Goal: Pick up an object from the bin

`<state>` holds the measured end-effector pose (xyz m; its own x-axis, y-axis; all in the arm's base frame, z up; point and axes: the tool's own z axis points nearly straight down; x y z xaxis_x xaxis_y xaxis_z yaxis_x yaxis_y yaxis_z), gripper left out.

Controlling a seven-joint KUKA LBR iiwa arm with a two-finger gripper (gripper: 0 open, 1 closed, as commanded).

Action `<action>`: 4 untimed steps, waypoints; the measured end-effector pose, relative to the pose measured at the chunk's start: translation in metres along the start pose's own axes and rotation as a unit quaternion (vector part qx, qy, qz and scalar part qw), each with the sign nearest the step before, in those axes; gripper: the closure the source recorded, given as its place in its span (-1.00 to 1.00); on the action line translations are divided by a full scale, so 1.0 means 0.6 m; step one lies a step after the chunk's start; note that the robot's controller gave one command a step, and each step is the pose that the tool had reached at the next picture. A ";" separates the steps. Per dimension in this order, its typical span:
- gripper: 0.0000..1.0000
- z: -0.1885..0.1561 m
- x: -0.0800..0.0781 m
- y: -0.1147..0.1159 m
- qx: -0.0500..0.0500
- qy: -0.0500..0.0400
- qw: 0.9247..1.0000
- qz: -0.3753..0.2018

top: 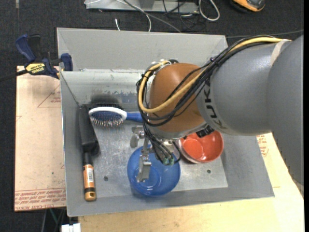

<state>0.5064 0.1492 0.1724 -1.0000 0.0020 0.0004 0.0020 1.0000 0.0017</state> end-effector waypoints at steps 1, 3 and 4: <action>-1.00 0.000 0.000 0.000 0.000 0.000 1.000 0.000; -1.00 -0.177 -0.016 -0.011 -0.001 0.000 1.000 0.004; -1.00 -0.180 -0.013 -0.017 -0.003 -0.010 1.000 0.005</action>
Offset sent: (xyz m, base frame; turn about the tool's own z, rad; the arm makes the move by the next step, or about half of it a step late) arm 0.0084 -0.0020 -0.0063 0.0314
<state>0.5142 0.1386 0.2802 -0.9997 0.0116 -0.0192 0.0115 0.9999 0.0080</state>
